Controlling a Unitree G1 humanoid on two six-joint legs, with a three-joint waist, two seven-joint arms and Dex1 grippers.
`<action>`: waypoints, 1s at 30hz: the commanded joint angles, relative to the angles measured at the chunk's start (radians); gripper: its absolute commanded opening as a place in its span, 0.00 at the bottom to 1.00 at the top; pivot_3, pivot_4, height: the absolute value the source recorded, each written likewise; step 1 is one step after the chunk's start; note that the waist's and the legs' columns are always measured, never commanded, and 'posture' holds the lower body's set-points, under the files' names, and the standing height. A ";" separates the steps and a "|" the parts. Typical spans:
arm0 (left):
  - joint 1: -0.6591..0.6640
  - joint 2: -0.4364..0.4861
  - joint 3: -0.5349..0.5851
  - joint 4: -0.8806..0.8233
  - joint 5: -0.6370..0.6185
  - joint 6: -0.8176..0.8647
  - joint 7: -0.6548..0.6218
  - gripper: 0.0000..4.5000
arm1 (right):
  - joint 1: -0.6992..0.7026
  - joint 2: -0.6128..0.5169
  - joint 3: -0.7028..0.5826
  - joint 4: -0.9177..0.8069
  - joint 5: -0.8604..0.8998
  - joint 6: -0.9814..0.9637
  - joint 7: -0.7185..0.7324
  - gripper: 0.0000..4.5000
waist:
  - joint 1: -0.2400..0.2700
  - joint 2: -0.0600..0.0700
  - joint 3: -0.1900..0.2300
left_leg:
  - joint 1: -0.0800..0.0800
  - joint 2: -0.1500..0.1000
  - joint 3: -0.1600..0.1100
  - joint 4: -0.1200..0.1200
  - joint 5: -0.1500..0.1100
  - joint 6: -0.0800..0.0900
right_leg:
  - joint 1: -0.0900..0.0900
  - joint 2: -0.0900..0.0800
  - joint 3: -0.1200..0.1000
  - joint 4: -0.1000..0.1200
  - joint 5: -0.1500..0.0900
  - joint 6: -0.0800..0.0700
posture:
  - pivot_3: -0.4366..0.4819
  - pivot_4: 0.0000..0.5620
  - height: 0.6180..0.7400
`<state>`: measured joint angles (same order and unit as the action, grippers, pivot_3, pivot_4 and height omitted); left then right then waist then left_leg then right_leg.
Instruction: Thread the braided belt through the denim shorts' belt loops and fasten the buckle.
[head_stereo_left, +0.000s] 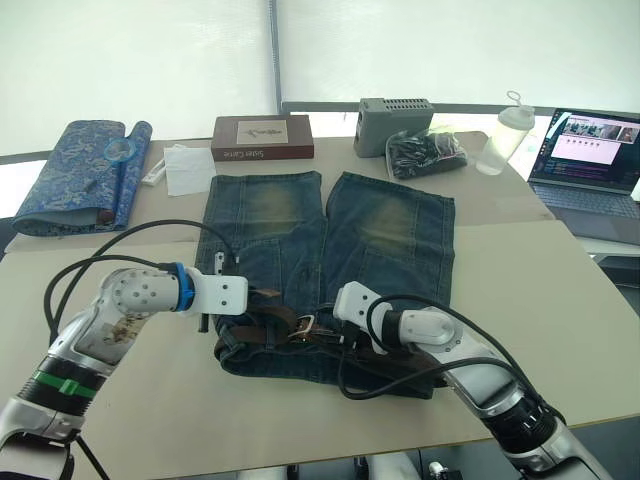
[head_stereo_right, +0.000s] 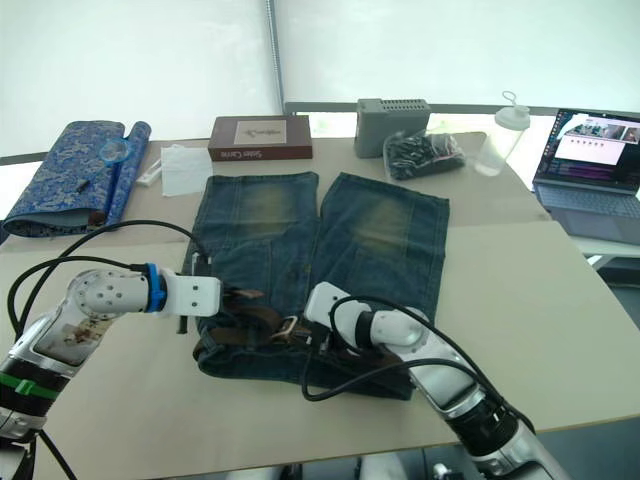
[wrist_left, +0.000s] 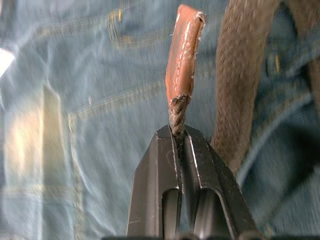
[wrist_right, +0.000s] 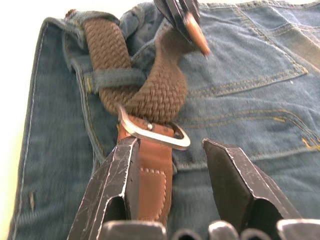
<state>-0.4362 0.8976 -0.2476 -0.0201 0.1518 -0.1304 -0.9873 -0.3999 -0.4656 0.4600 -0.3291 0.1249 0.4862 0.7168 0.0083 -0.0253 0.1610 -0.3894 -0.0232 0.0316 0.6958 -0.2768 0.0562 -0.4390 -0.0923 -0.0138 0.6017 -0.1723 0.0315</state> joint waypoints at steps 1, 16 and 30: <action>-0.031 -0.021 -0.019 -0.058 0.021 -0.014 -0.019 0.00 | -0.029 0.028 -0.028 -0.001 -0.007 -0.032 -0.004 0.49 | -0.001 0.000 0.000 | 0.000 0.000 0.000 0.001 0.000 0.000 | 0.000 0.000 0.000 0.001 0.000 0.000 | 0.48 0.27 1.00; -0.063 -0.036 -0.049 -0.138 0.074 -0.014 -0.110 0.00 | -0.032 0.056 -0.050 -0.011 -0.041 -0.023 -0.018 0.49 | -0.007 0.000 0.000 | 0.002 0.001 0.000 0.004 0.000 -0.001 | 0.000 0.001 0.001 0.009 -0.001 -0.001 | 0.48 0.27 1.00; -0.069 -0.002 -0.050 -0.096 0.103 -0.045 -0.115 0.00 | -0.028 0.063 -0.055 -0.015 -0.051 -0.024 -0.011 0.49 | -0.014 0.000 0.000 | 0.002 0.001 0.000 0.004 0.000 -0.001 | -0.001 0.001 0.001 0.009 -0.001 -0.001 | 0.48 0.27 1.00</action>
<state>-0.4950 0.8996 -0.3021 -0.1025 0.2410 -0.1718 -1.1081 -0.4175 -0.4106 0.4263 -0.3099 0.0709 0.4848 0.7087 -0.0054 -0.0254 0.1611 -0.3878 -0.0225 0.0318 0.6999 -0.2764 0.0556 -0.4398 -0.0915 -0.0127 0.6104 -0.1733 0.0308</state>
